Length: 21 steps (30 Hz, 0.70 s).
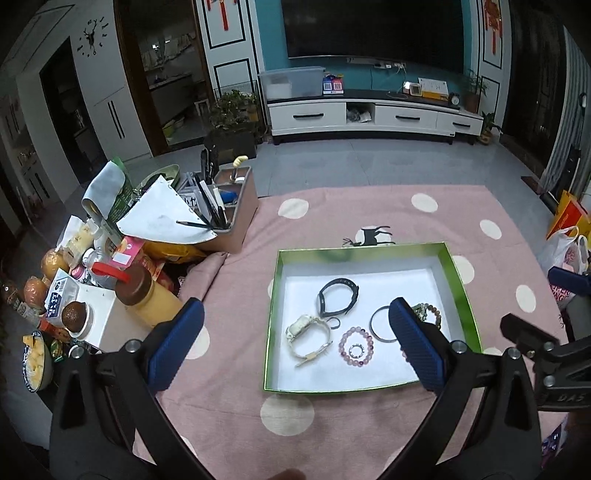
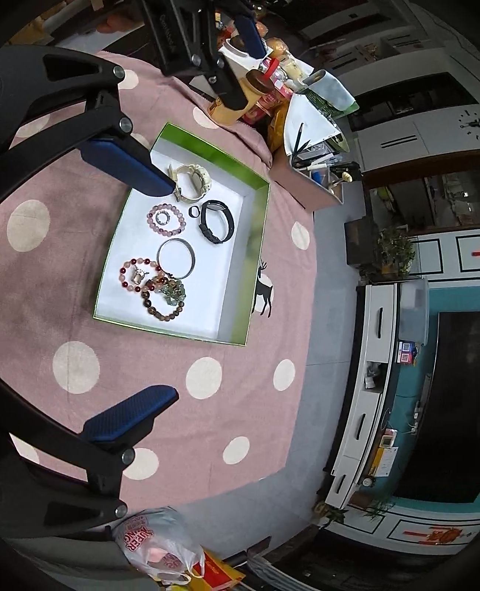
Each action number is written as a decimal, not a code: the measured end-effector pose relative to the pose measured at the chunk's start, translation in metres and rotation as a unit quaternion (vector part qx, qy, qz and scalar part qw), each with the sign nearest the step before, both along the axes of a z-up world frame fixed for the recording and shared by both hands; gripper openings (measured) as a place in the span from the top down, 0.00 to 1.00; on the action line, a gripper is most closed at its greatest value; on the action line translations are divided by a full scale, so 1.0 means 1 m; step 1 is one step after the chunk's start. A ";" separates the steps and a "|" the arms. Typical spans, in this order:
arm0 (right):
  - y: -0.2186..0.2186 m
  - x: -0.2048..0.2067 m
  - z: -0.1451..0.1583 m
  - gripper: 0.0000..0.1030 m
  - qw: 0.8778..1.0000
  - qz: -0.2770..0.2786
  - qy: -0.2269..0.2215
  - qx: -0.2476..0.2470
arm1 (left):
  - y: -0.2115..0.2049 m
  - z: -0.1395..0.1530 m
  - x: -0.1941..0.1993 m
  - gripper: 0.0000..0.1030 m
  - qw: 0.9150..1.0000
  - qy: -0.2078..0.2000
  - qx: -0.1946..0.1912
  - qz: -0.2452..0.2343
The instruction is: Organize jewelry
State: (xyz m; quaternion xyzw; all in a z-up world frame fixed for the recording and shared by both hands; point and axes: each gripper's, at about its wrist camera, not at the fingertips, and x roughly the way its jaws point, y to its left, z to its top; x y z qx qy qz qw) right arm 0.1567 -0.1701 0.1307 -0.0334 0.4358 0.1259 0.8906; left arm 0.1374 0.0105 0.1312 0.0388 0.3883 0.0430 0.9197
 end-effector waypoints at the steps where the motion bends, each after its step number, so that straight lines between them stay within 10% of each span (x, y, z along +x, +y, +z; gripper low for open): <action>1: 0.001 0.001 -0.002 0.01 1.000 0.000 0.002 -0.002 | 0.001 0.000 0.000 0.02 1.000 0.000 0.000 0.001; 21: 0.009 0.017 -0.026 0.01 1.000 -0.007 0.019 -0.016 | 0.004 -0.024 0.018 0.02 1.000 0.029 -0.005 0.006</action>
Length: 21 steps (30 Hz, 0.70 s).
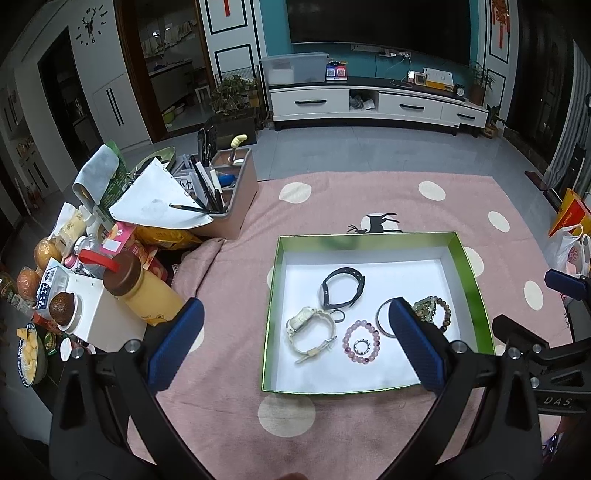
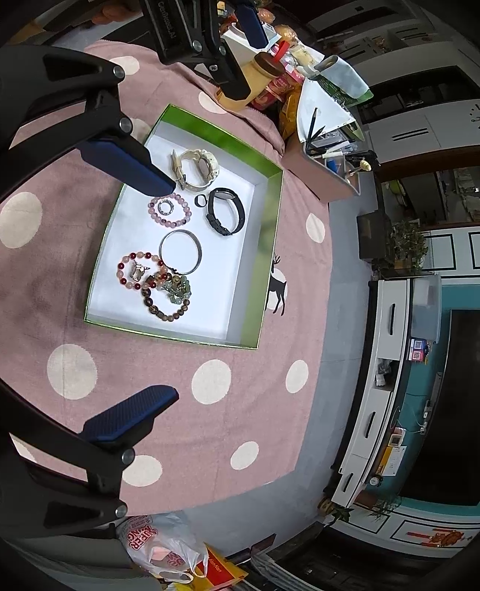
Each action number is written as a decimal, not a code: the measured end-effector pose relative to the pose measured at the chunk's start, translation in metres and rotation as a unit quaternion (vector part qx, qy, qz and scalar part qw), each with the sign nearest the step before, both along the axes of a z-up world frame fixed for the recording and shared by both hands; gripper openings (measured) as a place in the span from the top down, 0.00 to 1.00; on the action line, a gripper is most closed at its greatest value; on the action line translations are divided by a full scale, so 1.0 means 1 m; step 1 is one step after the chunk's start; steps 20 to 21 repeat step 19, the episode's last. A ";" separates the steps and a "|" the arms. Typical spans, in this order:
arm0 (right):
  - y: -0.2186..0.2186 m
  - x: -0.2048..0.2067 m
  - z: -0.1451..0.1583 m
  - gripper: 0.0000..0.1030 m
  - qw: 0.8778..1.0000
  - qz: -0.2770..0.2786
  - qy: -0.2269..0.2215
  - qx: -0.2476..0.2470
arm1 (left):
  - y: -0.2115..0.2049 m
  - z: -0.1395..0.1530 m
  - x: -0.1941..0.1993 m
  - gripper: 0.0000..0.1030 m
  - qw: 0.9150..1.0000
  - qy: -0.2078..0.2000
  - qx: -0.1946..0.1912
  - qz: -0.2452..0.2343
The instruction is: Organize jewelry
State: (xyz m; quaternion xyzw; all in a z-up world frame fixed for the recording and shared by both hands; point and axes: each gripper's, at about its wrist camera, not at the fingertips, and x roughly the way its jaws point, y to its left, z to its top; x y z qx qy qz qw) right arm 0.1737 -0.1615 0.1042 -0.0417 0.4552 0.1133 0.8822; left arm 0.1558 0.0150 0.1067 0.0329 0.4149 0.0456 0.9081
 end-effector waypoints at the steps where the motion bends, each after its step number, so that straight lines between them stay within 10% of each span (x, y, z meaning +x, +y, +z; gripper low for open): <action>1: 0.000 0.001 -0.001 0.01 1.000 0.000 0.002 0.001 | 0.000 -0.001 0.001 0.02 1.000 0.001 0.001 0.000; 21: 0.002 0.004 -0.009 0.01 1.000 0.000 0.005 0.000 | 0.003 -0.011 0.008 0.02 1.000 0.016 -0.004 0.004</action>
